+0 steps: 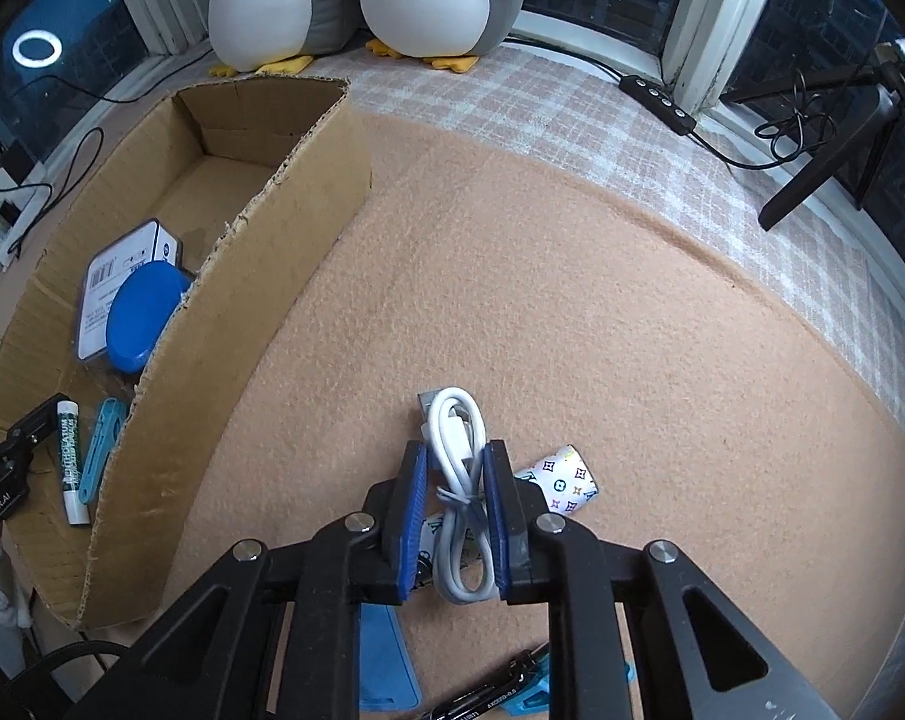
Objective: Organize rigid objects
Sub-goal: 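Carry the white cable with the right tool into the box and release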
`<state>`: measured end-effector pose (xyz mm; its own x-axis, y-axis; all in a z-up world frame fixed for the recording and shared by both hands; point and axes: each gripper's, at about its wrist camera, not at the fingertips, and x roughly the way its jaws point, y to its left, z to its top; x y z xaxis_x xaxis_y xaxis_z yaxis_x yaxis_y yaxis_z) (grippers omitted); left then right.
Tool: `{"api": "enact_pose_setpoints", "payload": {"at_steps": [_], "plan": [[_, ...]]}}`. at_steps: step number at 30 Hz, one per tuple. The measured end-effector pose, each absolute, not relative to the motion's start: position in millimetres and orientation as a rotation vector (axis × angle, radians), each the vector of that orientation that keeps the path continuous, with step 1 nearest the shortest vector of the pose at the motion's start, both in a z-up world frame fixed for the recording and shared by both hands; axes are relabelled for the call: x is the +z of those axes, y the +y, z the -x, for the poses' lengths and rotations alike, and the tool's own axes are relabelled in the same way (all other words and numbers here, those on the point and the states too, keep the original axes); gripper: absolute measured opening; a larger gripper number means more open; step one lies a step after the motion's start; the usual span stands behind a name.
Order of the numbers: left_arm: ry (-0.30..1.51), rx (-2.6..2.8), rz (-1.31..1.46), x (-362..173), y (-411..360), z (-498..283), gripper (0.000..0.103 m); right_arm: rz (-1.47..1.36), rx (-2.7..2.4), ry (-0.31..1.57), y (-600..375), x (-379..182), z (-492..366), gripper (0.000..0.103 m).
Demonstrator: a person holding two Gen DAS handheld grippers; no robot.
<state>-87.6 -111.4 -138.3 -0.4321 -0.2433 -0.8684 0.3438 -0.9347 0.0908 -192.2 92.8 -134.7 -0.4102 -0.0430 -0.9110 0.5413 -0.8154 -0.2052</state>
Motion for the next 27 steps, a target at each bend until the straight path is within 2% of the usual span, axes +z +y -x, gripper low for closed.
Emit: {"api": "enact_pose_setpoints", "payload": {"at_steps": [12,22,27], "plan": [[0.14,-2.396,-1.428,-138,-112,87,0.045,-1.327,-2.331,0.503,101,-98,180,0.017],[0.141,-2.395,-1.428,-138,-111,88,0.045,-1.191,-2.302,0.423,68,-64,164,0.017],[0.144,-2.396,-1.429,-138,-112,88,0.045,-1.189,-2.251,0.372,46,-65,161,0.017]]}}
